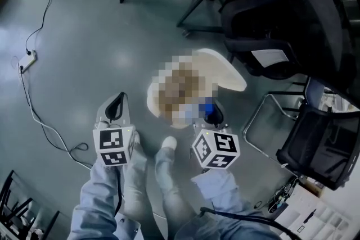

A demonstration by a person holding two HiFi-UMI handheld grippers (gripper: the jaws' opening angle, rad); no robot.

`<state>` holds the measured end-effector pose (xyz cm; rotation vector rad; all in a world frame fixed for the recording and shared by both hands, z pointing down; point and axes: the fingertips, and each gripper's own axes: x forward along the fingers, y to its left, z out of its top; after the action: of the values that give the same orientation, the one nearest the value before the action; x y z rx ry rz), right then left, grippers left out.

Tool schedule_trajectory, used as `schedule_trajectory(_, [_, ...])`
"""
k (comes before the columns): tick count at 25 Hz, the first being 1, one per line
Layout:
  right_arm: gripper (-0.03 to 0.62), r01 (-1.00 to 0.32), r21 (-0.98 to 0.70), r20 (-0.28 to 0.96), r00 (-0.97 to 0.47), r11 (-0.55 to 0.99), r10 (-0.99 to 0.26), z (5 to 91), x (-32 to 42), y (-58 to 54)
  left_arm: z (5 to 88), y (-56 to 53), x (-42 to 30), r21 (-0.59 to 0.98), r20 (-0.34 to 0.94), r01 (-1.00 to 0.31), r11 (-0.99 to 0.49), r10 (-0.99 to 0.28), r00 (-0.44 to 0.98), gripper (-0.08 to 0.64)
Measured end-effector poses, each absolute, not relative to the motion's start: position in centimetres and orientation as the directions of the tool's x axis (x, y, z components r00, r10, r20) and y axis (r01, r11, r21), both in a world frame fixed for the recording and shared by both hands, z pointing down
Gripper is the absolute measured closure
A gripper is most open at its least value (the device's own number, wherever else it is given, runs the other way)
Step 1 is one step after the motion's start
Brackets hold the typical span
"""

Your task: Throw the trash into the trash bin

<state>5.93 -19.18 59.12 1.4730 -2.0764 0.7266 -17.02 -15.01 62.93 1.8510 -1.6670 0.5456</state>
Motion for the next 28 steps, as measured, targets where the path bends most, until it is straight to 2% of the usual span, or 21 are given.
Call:
schedule_trajectory(17, [0.4,-0.938,-0.069,0.732,-0.28,0.341,-0.621,71.9,5.3,-22.5,66.1,-15.9,-17.3,0.169,0.697,-0.984,-0.057,-0.699,0.161,0.552])
schedule_trajectory(28, [0.399,-0.906,-0.071,0.741,-0.328,0.417,-0.586,73.2,4.3,-22.4,66.7,-15.2,-17.8,0.165,0.709,-0.986,-0.035,-0.691,0.144,0.552])
